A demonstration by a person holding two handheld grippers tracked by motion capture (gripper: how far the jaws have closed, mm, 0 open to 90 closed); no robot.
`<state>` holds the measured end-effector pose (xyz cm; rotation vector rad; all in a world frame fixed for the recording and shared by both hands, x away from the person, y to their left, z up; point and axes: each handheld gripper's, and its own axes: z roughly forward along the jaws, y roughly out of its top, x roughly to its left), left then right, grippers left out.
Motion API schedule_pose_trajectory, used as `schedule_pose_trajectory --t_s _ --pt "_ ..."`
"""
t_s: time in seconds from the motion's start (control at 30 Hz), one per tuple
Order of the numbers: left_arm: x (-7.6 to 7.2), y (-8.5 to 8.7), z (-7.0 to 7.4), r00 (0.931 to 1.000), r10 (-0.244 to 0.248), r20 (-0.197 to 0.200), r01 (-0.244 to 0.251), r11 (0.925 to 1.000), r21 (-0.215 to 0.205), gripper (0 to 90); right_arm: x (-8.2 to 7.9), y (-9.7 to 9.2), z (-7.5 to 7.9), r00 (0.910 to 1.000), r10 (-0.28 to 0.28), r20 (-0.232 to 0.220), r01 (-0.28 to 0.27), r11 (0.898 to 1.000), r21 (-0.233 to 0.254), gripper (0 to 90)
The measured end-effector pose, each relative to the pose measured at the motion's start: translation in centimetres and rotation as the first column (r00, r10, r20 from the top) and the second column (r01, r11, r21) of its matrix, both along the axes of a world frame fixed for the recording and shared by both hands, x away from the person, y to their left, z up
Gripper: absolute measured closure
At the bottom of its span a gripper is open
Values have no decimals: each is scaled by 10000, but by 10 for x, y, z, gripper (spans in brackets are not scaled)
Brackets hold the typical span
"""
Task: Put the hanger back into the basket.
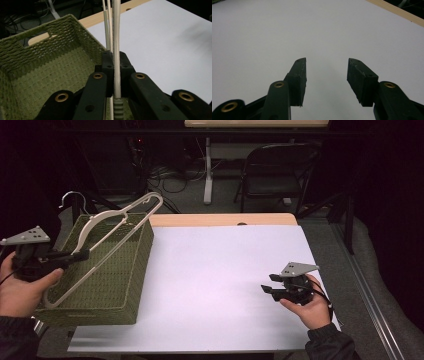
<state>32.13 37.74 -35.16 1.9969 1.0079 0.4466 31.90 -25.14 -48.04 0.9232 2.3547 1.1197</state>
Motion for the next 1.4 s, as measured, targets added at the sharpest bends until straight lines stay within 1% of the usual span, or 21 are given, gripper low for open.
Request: schedule_pose_trajectory --t_s 0.03,0.07,0.17,0.2,0.23,0.37,0.43,0.7,0.73,0.77,0.8,0.83,0.87,0.97,1.07,1.1,1.17,1.2,1.27,1.33,1.4 --pt "4 6 -2 10000 63 -13 -63 10000 -6 874 0 0 -3 10000 -61 -1 60 10000 -23 492" --pt "4 6 -2 10000 63 -13 -63 10000 -6 873 0 -1 -3 9999 -66 -81 66 10000 -37 489" --pt "12 16 -9 10000 68 -18 -68 9998 170 873 0 0 -7 9999 -159 -48 159 9999 -21 485" --pt "14 18 -11 10000 46 -21 -46 9998 216 873 -1 0 -7 9998 -175 -110 173 9997 -148 485" --pt "16 20 -12 10000 32 -15 -31 9997 234 873 0 1 -9 9998 -193 11 194 9998 -61 485" --pt "20 26 -17 10000 7 26 -7 9998 223 873 -1 1 -10 9996 -279 37 279 9994 -199 485" --pt "24 33 -22 10000 16 -15 -16 9999 123 873 -1 0 -12 9995 -312 79 312 9995 -102 486" --pt "31 44 -35 9998 134 -174 -131 9998 148 873 1 -1 -16 9991 -414 -63 414 9991 -52 487" --pt "31 45 -38 9996 161 -226 -157 9997 189 873 1 -1 -16 9991 -414 -63 414 9991 -52 487" --pt "32 48 -42 9996 173 -229 -165 9992 370 873 1 0 -18 9992 -395 -53 394 9992 -90 487" --pt "32 48 -42 9996 173 -229 -165 9992 370 873 1 0 -18 9992 -395 -53 394 9992 -90 487" --pt "32 53 -46 9990 265 -371 -248 9986 462 873 2 1 -20 9992 -378 -108 376 9992 -130 487" --pt "32 53 -46 9990 265 -371 -248 9986 462 873 2 1 -20 9992 -378 -108 376 9992 -130 487" --pt "31 64 -58 9977 452 -511 -436 9986 314 873 2 2 -22 9991 -376 -189 374 9992 -124 487" --pt "30 67 -62 9968 549 -574 -529 9980 345 873 2 2 -23 9989 -398 -249 394 9991 -146 487" --pt "30 70 -67 9962 544 -682 -521 9980 351 873 3 2 -25 9988 -381 -308 375 9991 -195 487" --pt "30 71 -70 9959 498 -749 -478 9984 286 873 2 2 -24 9985 -382 -389 372 9990 -256 488" --pt "30 71 -72 9954 480 -829 -460 9986 255 873 3 3 -26 9988 -364 -312 361 9993 -93 488" --pt "31 71 -76 9945 498 -918 -469 9983 337 873 3 4 -26 9987 -353 -369 348 9993 -133 488" --pt "33 70 -82 9926 562 -1075 -518 9977 441 873 3 4 -27 9987 -324 -383 319 9994 -133 488" --pt "36 69 -89 9892 568 -1351 -506 9975 486 873 3 4 -28 9983 -359 -454 356 9993 -71 488"
